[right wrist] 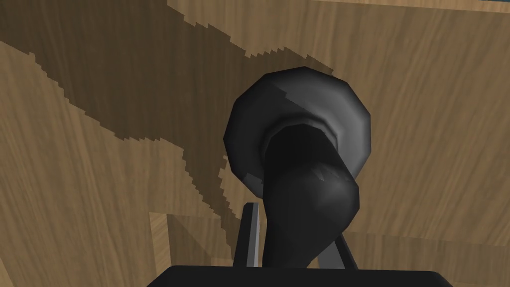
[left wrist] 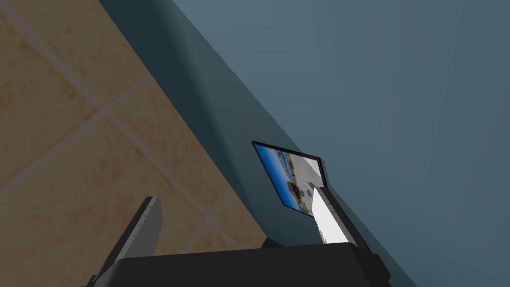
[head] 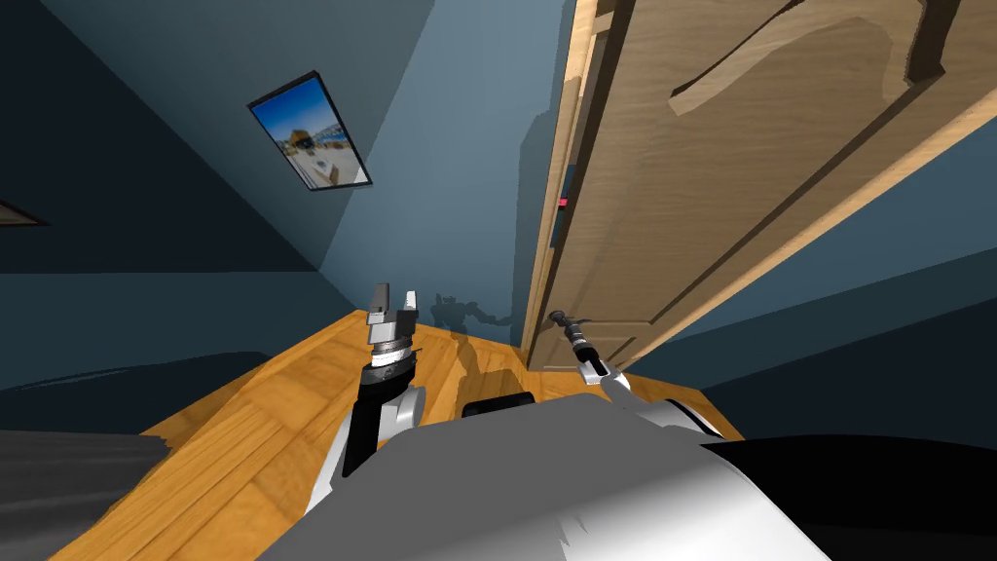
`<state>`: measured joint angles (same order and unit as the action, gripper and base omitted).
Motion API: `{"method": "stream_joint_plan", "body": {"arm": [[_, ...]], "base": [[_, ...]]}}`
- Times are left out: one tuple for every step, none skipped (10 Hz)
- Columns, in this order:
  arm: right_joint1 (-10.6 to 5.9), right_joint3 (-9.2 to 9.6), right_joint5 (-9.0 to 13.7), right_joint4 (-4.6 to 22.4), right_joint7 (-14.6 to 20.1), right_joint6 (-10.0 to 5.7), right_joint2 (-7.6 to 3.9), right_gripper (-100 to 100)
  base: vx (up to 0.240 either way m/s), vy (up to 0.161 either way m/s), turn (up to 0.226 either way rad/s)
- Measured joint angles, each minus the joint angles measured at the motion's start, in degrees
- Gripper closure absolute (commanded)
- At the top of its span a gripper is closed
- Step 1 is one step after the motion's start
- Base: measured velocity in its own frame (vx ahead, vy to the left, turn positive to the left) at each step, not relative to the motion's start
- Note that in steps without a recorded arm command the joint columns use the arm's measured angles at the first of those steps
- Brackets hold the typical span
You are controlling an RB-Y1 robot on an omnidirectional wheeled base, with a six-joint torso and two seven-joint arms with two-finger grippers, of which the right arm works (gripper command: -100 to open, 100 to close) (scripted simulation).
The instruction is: Pull the door open
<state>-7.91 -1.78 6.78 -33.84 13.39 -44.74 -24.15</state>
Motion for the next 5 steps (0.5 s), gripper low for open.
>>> {"method": "stream_joint_plan", "body": {"arm": [[0.32, 0.59, -0.3, -0.3, 0.8, -0.52, -0.52, 100], [0.51, 1.21, -0.6, -0.4, 1.5, -1.10, -0.96, 100], [0.84, 1.90, -0.9, -0.5, 2.3, -1.66, -1.47, 100], [1.67, 2.60, -1.2, -1.4, 2.9, -1.86, -1.75, 100], [1.83, 3.52, -1.7, -1.1, 3.8, -2.75, -2.20, 100]], "base": [[-0.232, -0.051, 0.088], [-0.232, -0.044, 0.084], [-0.206, -0.084, 0.069], [-0.246, -0.107, 0.115], [-0.253, -0.097, 0.102]]}}
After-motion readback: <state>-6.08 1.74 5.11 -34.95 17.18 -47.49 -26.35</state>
